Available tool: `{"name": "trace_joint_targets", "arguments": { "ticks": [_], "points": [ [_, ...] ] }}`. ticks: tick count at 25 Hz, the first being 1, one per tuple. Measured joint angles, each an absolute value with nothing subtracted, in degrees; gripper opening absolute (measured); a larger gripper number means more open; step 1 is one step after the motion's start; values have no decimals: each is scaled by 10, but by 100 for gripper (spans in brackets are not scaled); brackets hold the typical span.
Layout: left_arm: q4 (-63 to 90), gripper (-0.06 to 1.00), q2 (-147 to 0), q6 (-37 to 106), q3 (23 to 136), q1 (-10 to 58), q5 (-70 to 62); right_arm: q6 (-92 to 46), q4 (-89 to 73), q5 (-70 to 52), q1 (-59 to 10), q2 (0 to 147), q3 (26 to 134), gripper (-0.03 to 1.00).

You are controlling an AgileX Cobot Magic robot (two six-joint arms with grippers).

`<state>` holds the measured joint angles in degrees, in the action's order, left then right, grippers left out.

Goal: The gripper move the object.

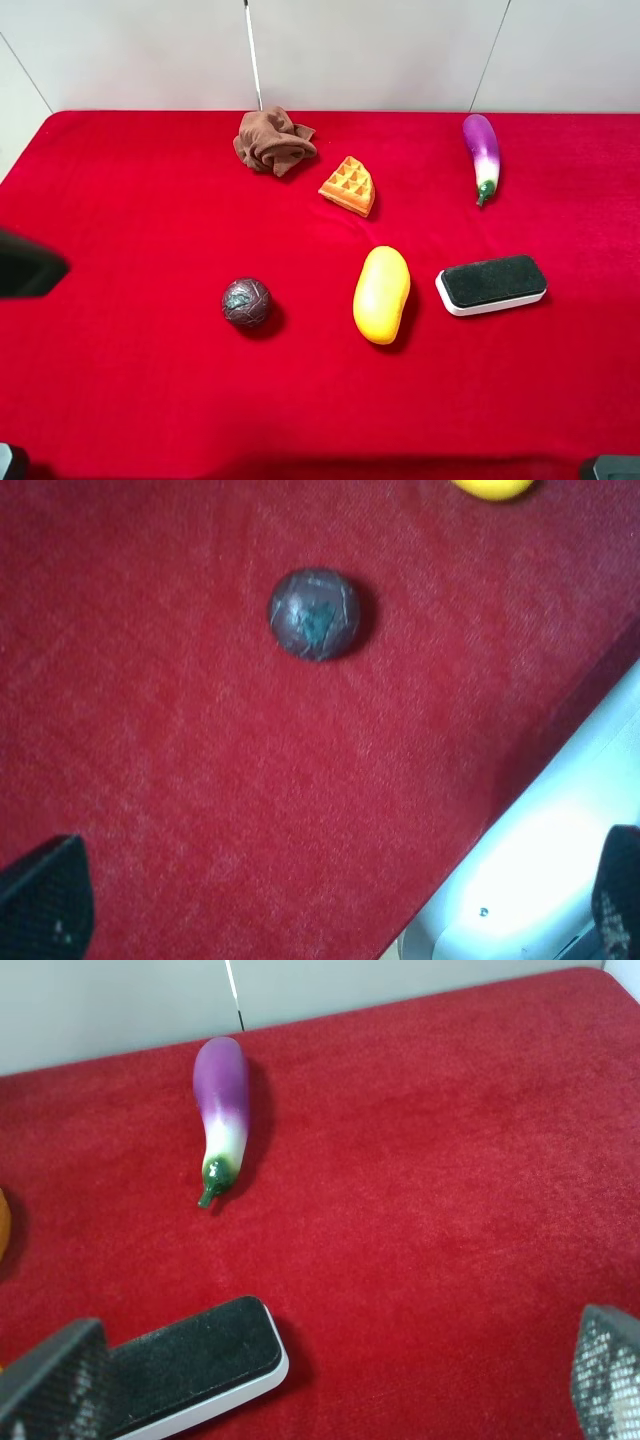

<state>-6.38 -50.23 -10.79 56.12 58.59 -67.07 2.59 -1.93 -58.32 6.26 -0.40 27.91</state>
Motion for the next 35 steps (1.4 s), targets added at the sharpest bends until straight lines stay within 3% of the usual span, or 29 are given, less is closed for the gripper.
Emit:
{"name": "trace_joint_targets", "arguments": {
  "ticks": [5,8,22,29,35],
  "points": [
    [-64,99,-437,-113,504,580,-671,26,-19,-583,63,-4,279,69],
    [-60,99,-392,-114,458,539,-671,26,-19,-583,63,-4,279,69],
    [8,99,-165,29,298,213,-608,26,-19,-583,63,-4,279,69],
    [28,99,-91,47,280,92,-608,26,-19,-583,63,-4,279,69],
    [30,99,-41,62,279,27,-608,26,-19,-583,63,-4,279,69]
  ]
}}
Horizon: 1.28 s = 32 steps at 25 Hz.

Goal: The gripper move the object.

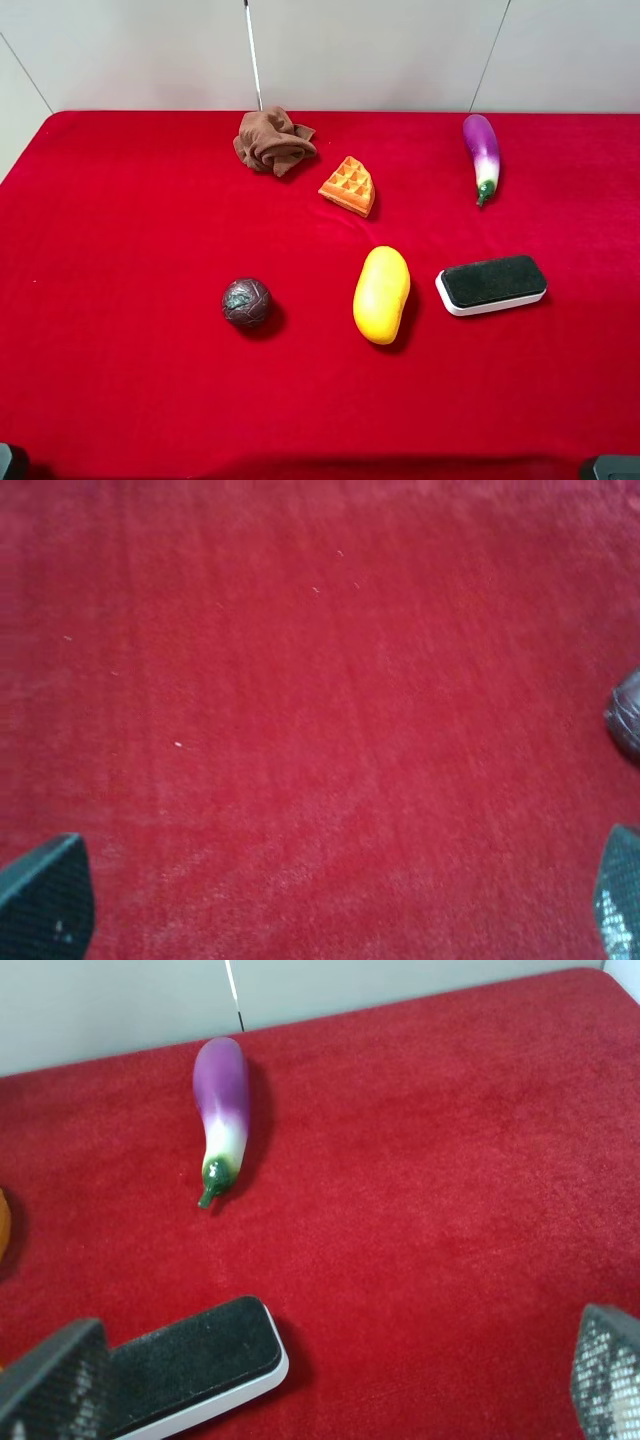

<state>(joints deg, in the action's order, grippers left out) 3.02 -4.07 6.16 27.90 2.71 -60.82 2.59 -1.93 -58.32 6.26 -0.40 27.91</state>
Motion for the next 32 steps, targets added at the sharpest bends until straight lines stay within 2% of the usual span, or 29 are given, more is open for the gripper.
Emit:
{"name": "trace_joint_targets", "arguments": {
  "ticks": [6,32],
  "points": [
    [30,99,1,64,279,1,-608,26,-19,-583,63,-4,279,69],
    [29,99,3,69,279,1,-608,26,-19,-583,63,-4,279,69]
  ]
}}
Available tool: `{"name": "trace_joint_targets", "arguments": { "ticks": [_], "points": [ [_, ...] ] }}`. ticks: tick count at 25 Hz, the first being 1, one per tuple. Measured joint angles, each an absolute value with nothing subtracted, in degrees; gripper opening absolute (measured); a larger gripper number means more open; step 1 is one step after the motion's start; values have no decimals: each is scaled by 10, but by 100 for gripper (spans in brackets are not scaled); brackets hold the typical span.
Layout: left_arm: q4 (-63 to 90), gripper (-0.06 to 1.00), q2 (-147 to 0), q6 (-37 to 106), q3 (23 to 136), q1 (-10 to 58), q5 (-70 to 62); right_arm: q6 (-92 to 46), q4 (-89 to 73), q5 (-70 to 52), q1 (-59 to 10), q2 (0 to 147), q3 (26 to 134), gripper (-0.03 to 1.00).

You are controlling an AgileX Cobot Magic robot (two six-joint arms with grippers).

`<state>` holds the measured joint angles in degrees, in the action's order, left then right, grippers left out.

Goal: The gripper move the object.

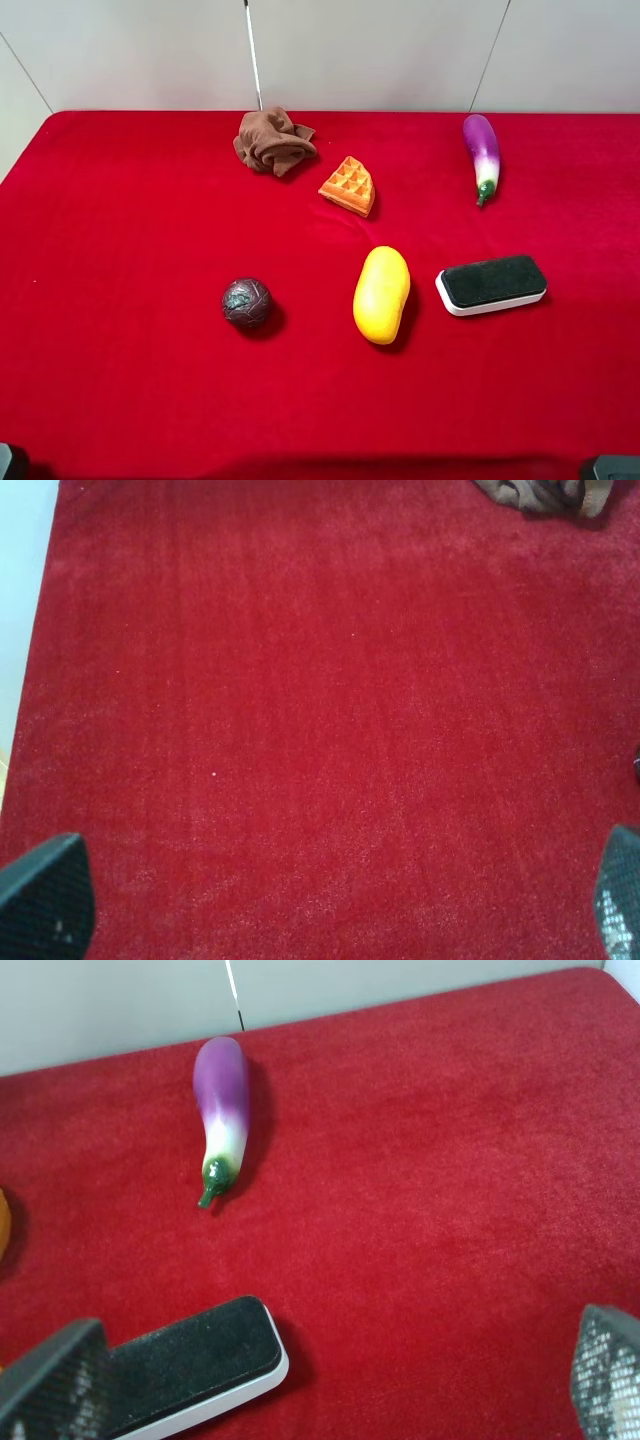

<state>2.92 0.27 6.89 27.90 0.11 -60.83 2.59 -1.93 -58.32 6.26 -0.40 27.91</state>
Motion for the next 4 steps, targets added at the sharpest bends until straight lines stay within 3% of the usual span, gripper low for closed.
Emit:
{"name": "trace_joint_targets", "arguments": {
  "ticks": [4],
  "points": [
    [29,99,3,69,279,1,-608,26,-19,-583,63,-4,279,69]
  ]
}}
